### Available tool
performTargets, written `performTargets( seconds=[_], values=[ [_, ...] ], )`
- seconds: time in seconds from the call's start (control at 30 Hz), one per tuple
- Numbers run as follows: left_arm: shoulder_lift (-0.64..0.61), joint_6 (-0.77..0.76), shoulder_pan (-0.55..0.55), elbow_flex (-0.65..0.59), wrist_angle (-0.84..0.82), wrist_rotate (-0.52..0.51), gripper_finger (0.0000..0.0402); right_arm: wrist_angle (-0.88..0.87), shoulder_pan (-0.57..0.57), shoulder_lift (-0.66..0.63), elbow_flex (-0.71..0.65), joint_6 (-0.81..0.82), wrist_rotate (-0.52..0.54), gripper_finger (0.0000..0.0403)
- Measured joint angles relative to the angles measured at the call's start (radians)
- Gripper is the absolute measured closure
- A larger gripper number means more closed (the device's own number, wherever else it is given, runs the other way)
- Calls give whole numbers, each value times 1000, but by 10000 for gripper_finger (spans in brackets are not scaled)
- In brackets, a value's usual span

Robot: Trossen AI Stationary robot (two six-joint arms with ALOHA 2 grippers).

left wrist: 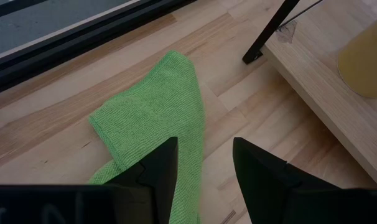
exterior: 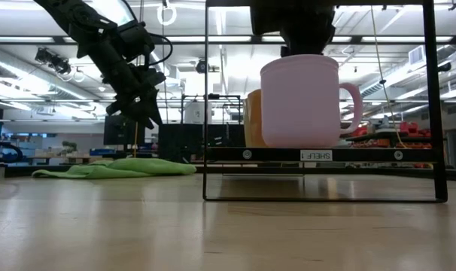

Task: Stack small to large cups/mugs on shelf
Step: Return to Home Position

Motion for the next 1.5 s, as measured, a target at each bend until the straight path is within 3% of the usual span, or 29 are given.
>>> performTargets(
  seconds=[0.43, 0.77, 1.13, 1.5],
  values=[
    [0, 0, 0, 0, -1, 0, 239, -38, 1, -70, 1, 21, 18, 326],
    [0, 1, 0, 0, 0, 0, 239, -40, 66, -268, 1, 98, 40, 326],
    [0, 0, 0, 0, 1, 0, 239, -41, 252, -538, 1, 143, 279, 326],
    [0, -26, 0, 0, 1, 0, 239, -101, 436, -640, 1, 141, 409, 326]
  ],
)
